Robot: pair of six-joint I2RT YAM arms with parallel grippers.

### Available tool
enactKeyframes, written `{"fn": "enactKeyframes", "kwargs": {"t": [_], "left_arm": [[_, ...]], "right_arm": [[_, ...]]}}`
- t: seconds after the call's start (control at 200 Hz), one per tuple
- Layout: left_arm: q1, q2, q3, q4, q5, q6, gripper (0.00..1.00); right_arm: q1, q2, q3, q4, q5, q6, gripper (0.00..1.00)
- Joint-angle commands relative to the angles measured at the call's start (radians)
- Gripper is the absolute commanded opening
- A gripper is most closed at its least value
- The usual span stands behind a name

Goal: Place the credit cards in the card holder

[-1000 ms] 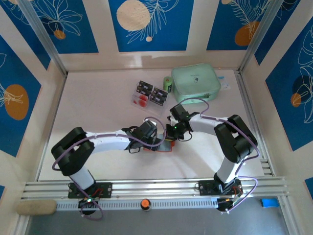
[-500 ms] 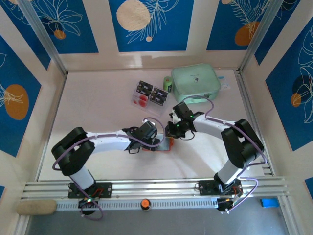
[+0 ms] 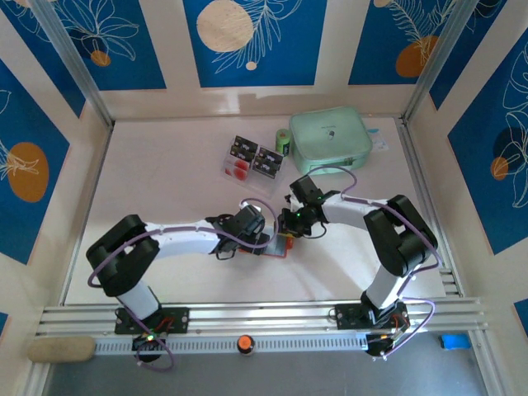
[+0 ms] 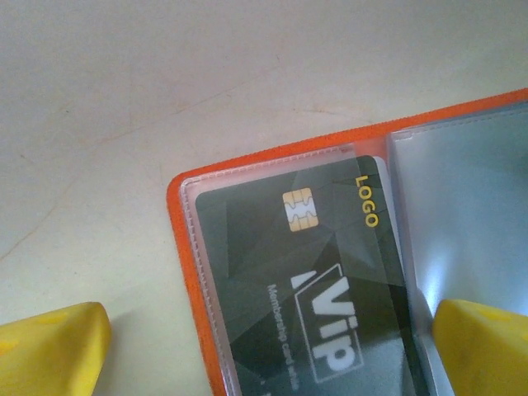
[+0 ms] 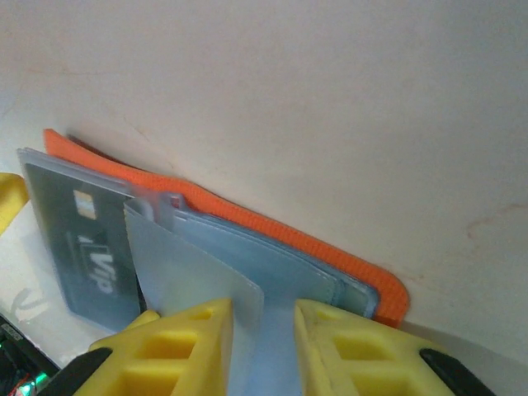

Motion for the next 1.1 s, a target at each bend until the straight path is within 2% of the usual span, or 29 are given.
{"fn": "enactKeyframes", "kwargs": {"t": [0.0, 0.56, 0.83, 1.095], "left_arm": [[-0.011, -0.019, -0.019, -0.022, -0.017, -0.006, 1.00], [-0.011, -0.107, -0.024, -0.025, -0.042, -0.016, 1.00], [0.005, -0.245, -0.037, -0.052, -0.102, 0.002, 1.00], [0.049, -0.323, -0.058, -0.080, -0.100, 0.023, 1.00]], "right_arm": [[0.004, 0.020, 0.007, -0.004, -0.043, 0.005, 0.28], [0.011, -0.016, 0.060, -0.024, -0.125, 0.017, 0.28], [0.045, -0.051, 0.100, -0.069, -0.119, 0.031, 0.39], [0.080, -0.009, 0.174, -0.092, -0.110, 0.047, 0.44]]}}
